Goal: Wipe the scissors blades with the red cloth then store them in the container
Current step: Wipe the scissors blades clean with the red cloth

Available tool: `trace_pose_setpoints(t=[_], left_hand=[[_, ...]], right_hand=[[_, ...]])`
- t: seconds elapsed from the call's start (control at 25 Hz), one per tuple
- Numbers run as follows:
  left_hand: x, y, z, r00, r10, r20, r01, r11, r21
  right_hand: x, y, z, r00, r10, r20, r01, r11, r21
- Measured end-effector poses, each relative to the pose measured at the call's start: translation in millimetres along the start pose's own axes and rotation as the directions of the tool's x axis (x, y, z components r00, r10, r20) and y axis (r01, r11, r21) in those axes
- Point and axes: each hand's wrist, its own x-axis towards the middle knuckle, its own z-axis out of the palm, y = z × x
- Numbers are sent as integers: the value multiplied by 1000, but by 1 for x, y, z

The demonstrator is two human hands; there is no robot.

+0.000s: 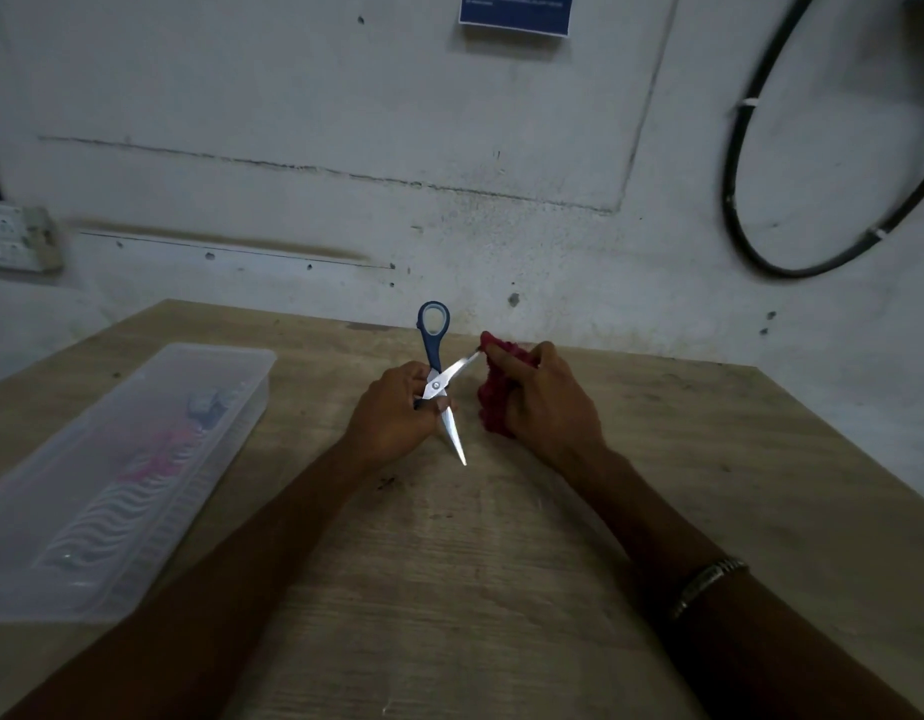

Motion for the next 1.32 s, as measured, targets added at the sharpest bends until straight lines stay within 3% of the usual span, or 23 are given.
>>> trace_pose_setpoints(t=[0.16,0.36,0.44,0.56,0.68,0.8,0.92,1.0,1.16,1.32], left_hand=[[-1,1,0,1000,-7,0,7,1000,-30],[-3,-3,0,1000,30,3,-30,998,-53],[-3,-3,-1,1000,30,9,-30,997,-75],[-7,2,4,999,37,34,-32,991,-133],[-7,3,5,999,39,-1,-39,998,-41],[-6,4,7,1000,29,8,-28,999,-31],[-7,5,4,1000,12,8,-12,999,-48],[-7,5,6,1000,3,20,-2,998,-63],[-6,2,7,1000,9,23,-11,998,60],[-7,2,4,1000,13,-9,-13,997,-75]], right_hand=[[-13,-12,10,963,-260,74,262,965,-21],[-9,1,12,973,-230,-21,229,973,-44],[3,15,16,992,-122,-30,124,991,42],[9,52,12,988,150,-21,-146,980,134],[-1,61,1,973,209,-101,-186,962,198],[-13,32,-9,988,37,-153,-6,980,198],[-19,-2,-2,971,-238,-21,239,962,134],[-18,-4,1,959,-282,24,281,959,40],[-11,6,9,983,-184,-9,183,979,-85],[2,36,8,995,97,-7,-97,994,-43]])
